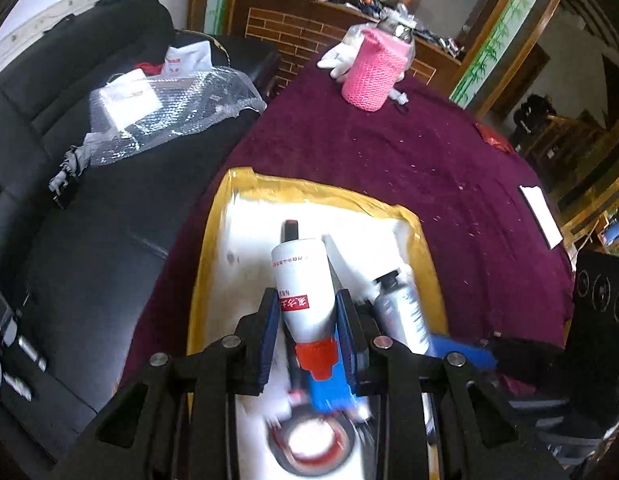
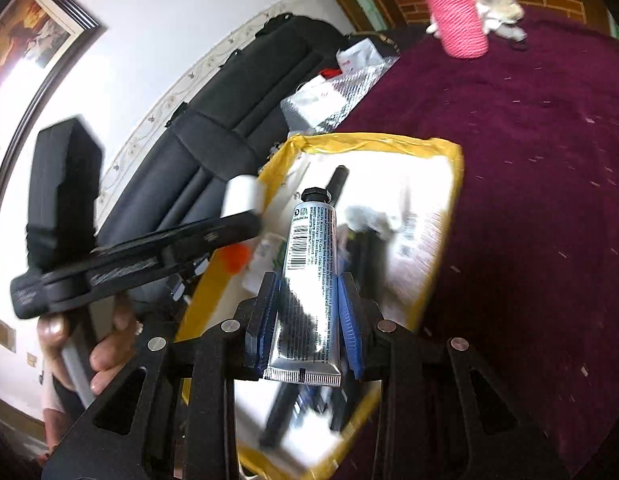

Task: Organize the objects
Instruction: 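Carry the white bottle and silver tube over the tray with both tools, then open both tools to release the bottle and tube into the tray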

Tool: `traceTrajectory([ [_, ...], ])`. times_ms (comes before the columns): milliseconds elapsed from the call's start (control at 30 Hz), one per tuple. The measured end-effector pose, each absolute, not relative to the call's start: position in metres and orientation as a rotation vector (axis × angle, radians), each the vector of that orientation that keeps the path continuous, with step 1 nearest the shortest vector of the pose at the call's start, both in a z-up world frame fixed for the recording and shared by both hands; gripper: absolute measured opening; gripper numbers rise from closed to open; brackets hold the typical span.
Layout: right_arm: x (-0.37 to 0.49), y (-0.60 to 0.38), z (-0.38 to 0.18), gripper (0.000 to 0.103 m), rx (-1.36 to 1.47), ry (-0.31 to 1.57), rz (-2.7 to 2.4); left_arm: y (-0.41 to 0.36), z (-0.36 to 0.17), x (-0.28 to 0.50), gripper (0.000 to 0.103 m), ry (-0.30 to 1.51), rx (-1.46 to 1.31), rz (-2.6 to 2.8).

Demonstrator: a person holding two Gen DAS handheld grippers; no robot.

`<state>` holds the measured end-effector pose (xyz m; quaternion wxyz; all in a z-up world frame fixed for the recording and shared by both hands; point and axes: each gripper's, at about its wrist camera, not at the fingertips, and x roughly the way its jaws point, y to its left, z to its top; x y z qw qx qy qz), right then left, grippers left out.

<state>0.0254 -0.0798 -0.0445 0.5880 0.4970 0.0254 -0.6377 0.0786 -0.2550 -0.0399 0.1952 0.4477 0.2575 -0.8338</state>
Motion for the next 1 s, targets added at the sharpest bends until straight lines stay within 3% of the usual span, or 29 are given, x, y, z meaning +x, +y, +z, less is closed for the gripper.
traceTrajectory([
  [500,0.017,-0.152,-0.074,0.031,1.281,0.129,-1.605,-0.287,-0.071,0.057,0.028,0.735,1.39,-2.265],
  [567,0.015,-0.154,-0.075,0.031,1.272,0.143,-1.627,-0.283,-0.071,0.057,0.033,0.713,1.376,-2.282],
  [633,0.014,-0.152,-0.076,0.031,1.269,0.151,-1.634,-0.275,-0.068,0.06,0.05,0.708,1.359,-2.314],
  [700,0.015,-0.151,-0.075,0.034,1.279,0.165,-1.621,-0.264,-0.063,0.066,0.059,0.661,1.322,-2.303],
  [800,0.03,-0.139,-0.062,0.037,1.224,0.204,-1.629,-0.228,-0.046,0.086,0.066,0.467,1.231,-2.215],
  [900,0.049,-0.103,-0.047,0.048,1.137,0.238,-1.648,-0.181,-0.029,0.111,0.074,0.299,1.125,-2.21],
  [933,0.057,-0.086,-0.045,0.048,1.127,0.217,-1.633,-0.166,-0.026,0.119,0.08,0.267,1.111,-2.208],
  [1000,0.068,-0.059,-0.045,0.048,1.134,0.183,-1.608,-0.133,-0.023,0.133,0.08,0.218,1.116,-2.196],
])
